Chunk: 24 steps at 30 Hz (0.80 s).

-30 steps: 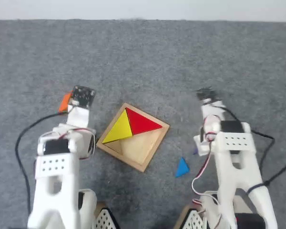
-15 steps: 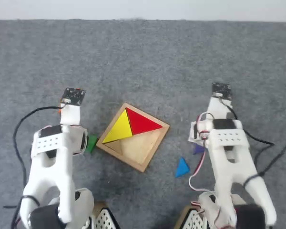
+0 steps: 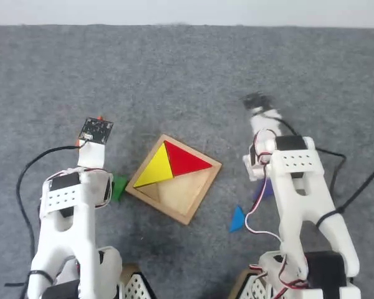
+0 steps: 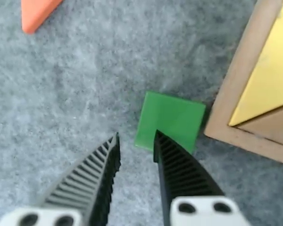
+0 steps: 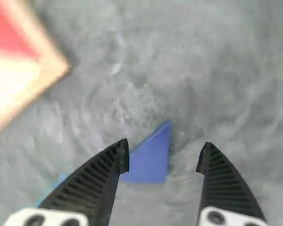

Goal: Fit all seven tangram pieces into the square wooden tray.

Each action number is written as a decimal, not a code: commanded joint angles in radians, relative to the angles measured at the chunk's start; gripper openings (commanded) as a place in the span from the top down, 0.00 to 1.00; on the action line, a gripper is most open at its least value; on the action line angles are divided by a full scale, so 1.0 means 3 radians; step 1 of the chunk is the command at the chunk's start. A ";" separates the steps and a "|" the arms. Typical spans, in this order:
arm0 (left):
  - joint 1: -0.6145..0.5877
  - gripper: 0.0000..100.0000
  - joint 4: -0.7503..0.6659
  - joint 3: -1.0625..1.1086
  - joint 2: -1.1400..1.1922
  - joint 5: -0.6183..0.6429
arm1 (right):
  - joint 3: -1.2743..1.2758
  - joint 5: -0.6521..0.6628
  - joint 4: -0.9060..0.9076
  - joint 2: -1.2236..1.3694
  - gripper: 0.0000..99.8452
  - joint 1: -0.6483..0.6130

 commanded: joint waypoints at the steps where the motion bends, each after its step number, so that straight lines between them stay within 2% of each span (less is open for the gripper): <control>1: -0.0020 0.88 -0.0051 -0.0018 -0.0113 -0.0031 | 0.0159 -0.1013 -0.0263 -0.0008 0.76 0.0064; 7: -0.0026 0.88 -0.0051 -0.0018 -0.0113 -0.0031 | 0.0547 -0.1069 -0.0565 -0.0008 0.76 0.0136; 13: -0.0026 0.88 -0.0051 -0.0018 -0.0113 -0.0031 | 0.0619 -0.1580 -0.0580 0.0033 0.76 0.0125; 18: -0.0026 0.88 -0.0046 -0.0018 -0.0113 -0.0031 | 0.0583 -0.1591 -0.0790 0.0514 0.76 0.0161; 24: -0.0026 0.88 -0.0046 -0.0018 -0.0113 -0.0031 | 0.0338 -0.1734 -0.0616 0.0872 0.76 0.0161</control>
